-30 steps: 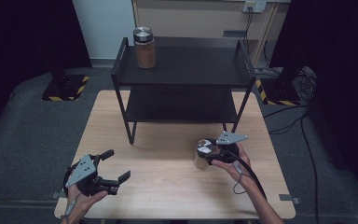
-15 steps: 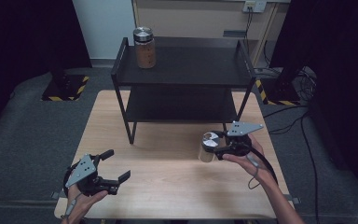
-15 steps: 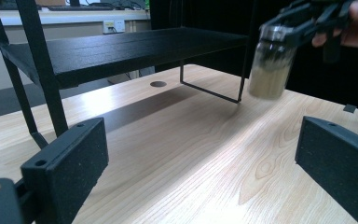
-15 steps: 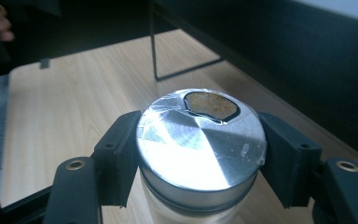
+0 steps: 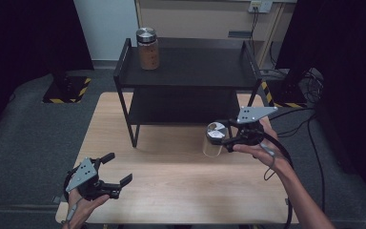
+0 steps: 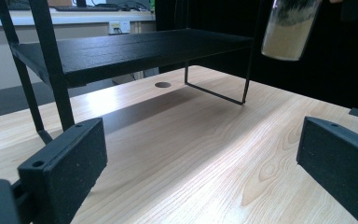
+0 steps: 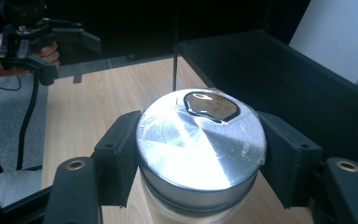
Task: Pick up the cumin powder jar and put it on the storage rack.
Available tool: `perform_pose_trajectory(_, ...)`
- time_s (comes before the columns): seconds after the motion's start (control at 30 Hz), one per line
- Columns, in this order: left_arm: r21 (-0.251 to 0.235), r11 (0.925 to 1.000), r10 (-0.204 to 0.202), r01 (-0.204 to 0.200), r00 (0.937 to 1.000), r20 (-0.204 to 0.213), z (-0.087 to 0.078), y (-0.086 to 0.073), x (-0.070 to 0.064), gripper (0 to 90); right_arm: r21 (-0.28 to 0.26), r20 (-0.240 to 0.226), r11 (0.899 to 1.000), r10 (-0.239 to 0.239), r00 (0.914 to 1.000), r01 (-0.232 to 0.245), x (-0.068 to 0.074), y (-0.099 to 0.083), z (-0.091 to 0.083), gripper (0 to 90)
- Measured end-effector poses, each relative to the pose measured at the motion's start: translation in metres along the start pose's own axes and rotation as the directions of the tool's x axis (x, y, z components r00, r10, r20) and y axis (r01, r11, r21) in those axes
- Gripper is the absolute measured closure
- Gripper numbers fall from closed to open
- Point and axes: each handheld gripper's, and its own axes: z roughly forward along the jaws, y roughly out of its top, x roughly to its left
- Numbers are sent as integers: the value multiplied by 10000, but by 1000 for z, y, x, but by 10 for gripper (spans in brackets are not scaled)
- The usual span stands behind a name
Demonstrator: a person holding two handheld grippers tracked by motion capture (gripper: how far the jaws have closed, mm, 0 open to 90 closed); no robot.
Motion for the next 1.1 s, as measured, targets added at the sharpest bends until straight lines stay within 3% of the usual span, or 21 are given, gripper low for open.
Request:
perform_pose_trajectory(0.23,-2,10000,-36,36,10000,-89,-2,0,-1,0,24,33,9999,161,9999,-161,-3,21,-9,356)
perform_pose_trajectory(0.63,-27,10000,-84,84,9999,-65,-2,-1,0,0,21,212,9988,479,9986,-480,-10,81,-32,356)
perform_pose_trajectory(1.1,58,10000,-13,13,10000,-10,0,0,0,0,-165,974,9983,566,9936,-552,-13,142,-64,356)
